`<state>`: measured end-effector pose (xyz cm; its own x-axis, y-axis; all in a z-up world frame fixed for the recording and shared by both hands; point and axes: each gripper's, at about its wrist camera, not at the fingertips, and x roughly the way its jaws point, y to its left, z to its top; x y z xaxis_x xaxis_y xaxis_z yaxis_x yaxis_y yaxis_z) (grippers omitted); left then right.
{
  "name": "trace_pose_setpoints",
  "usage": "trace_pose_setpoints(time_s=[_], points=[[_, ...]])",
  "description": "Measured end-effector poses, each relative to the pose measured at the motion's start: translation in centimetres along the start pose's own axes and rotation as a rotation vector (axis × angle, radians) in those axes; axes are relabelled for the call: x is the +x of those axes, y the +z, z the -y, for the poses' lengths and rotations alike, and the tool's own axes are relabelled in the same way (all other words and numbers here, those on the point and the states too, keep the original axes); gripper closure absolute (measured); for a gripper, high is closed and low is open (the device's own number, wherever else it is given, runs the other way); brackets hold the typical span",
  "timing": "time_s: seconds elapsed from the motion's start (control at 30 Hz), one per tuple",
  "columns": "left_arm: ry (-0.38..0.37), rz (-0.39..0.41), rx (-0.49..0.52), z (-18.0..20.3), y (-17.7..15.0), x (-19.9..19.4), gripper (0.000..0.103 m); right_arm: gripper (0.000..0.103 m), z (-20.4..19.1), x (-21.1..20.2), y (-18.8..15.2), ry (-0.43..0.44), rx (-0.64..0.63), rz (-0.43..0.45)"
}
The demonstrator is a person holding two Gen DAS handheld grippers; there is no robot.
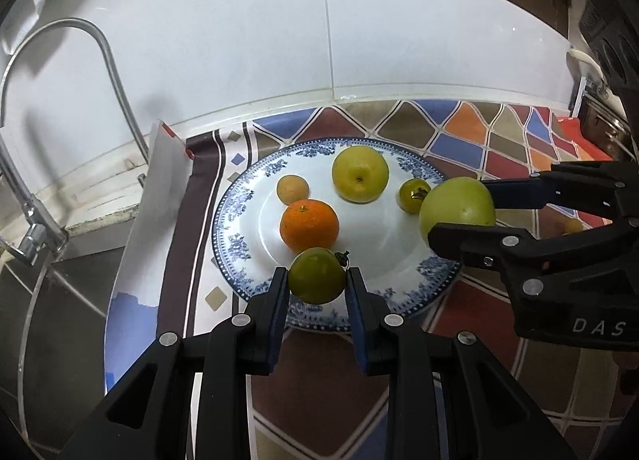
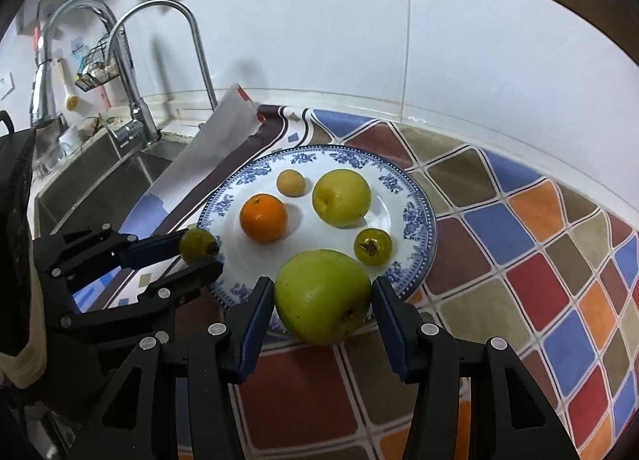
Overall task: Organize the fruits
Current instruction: 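Carry the green tomato and green apple onto the plate and release both, then move both tools back toward the oranges and small brown fruit on the cloth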
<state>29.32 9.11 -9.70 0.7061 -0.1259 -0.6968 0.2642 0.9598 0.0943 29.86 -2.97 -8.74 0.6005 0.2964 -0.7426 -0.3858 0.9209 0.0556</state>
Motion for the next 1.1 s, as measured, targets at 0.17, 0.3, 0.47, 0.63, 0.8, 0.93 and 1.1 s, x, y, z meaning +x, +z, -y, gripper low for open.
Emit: trace_pose_setpoints(time_s=[0.17,0.3,0.47,0.63,0.8,0.93,1.1], points=[[-0.002,-0.011,0.016,-0.1,0.1,1.0,0.074,0.052,0.2,1.5,0.5,0.014,0.008,-0.031],[0.016,-0.001,0.009,-0.4,0.3,0.8,0.062,0.051,0.4,1.9,0.8,0.012,0.005,-0.033],[0.027,0.016,-0.006,-0.5,0.3,-0.4,0.06,0.049,0.5,0.5,0.9,-0.019,0.014,0.018],[0.036,0.052,-0.018,-0.1,0.2,-2.5,0.052,0.049,0.1,-2.0,0.4,-0.068,-0.013,0.061],[0.036,0.094,-0.03,0.7,0.1,-5.2,0.045,0.042,0.0,-5.2,-0.8,-0.118,0.008,0.107],[0.032,0.134,-0.025,1.6,-0.1,-7.5,0.039,0.037,0.3,-8.4,-2.1,-0.176,0.049,0.157],[0.022,0.191,-0.009,3.0,-0.3,-10.4,0.029,0.032,0.3,-12.0,-3.5,-0.238,0.078,0.216]])
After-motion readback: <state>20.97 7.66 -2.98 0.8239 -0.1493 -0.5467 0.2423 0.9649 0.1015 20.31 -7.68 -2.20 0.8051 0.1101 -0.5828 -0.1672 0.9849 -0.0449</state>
